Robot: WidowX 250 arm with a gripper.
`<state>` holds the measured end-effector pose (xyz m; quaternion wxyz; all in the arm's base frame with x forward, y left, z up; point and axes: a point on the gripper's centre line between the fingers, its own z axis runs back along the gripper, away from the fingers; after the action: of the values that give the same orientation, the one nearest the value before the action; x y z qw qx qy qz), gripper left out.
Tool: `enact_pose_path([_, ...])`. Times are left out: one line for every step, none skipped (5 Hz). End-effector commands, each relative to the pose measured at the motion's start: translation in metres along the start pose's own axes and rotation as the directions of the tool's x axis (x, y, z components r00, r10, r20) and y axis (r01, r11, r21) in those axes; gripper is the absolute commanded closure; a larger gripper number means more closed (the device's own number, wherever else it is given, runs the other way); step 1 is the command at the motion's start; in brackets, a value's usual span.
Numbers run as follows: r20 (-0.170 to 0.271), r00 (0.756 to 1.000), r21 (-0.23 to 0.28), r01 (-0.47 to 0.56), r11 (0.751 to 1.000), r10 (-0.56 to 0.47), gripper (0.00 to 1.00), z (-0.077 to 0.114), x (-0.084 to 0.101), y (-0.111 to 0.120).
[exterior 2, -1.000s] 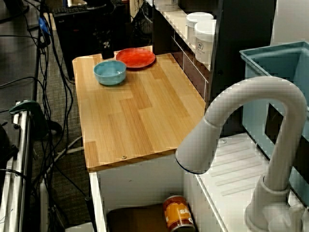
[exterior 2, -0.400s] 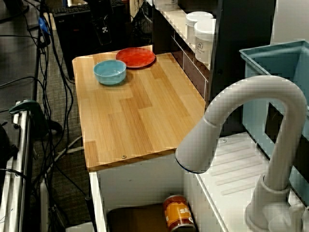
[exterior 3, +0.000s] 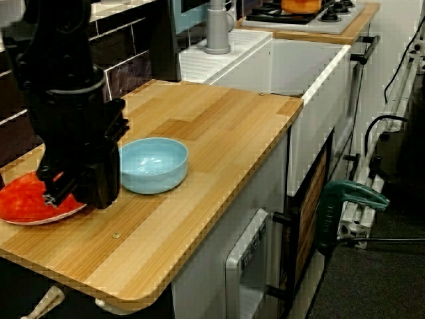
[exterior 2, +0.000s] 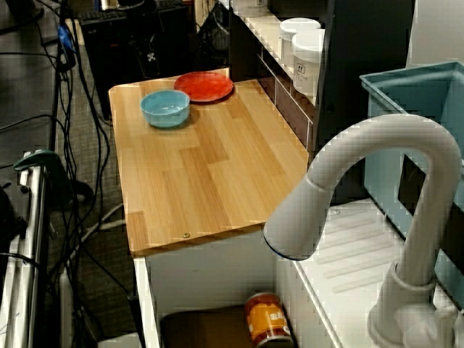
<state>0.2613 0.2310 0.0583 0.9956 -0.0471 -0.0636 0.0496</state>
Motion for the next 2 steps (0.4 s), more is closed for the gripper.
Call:
enact_pose_path([0.000, 1.000, 0.045, 0.031, 0.999, -0.031, 1.00, -0.0074, 0.0021, -0.0103])
enact_pose_path([-0.011, 0.999, 0.052, 0.031, 0.998, -0.030, 1.00, -0.0149, 0.0078, -0.0142])
